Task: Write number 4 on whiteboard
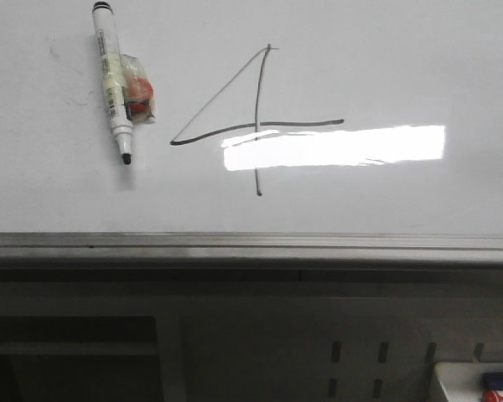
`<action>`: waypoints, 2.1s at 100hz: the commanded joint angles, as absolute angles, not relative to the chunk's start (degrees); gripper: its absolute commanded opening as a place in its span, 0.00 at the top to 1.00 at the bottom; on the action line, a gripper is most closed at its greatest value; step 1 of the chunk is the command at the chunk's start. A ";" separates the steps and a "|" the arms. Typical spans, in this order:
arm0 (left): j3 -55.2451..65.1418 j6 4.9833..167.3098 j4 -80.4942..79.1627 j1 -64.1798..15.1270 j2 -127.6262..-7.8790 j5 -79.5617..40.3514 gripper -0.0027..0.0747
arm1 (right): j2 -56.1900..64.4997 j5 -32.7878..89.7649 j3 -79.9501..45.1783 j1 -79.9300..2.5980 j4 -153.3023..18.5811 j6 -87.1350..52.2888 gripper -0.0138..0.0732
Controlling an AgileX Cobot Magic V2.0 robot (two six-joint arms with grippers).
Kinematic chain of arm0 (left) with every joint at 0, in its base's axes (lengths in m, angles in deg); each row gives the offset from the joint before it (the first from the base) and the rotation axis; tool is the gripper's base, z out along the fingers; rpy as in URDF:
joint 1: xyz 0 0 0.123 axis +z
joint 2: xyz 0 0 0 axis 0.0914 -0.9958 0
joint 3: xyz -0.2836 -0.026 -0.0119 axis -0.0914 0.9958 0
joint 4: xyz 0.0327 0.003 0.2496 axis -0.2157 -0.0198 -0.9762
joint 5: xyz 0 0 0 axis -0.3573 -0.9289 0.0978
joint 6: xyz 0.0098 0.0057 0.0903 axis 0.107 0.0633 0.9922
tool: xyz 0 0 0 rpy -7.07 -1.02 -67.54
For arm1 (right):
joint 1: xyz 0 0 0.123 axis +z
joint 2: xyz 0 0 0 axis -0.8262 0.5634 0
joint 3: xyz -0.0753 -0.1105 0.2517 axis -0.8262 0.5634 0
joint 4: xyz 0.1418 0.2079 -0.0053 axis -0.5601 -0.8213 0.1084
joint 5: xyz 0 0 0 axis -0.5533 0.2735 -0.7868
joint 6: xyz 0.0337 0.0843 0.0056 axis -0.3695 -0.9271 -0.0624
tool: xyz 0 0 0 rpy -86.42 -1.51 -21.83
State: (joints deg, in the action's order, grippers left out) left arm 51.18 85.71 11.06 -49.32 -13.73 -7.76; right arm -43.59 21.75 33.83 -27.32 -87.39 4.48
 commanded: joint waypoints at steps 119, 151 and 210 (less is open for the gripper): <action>64.41 46.35 -31.49 -20.18 -14.48 -20.32 0.99 | -43.19 18.15 32.25 -27.76 -87.89 4.40 0.92; 64.41 46.35 -31.49 -20.18 -14.48 -20.32 0.99 | -43.19 18.15 32.25 -27.76 -87.89 4.40 0.92; 64.41 46.35 -31.49 -20.18 -14.48 -20.32 0.99 | -44.03 17.29 35.96 -31.14 -69.43 -10.70 0.92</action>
State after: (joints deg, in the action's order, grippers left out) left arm 62.59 46.85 -31.38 -20.42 -13.73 -24.33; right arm -43.86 21.75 35.65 -28.63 -77.41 1.16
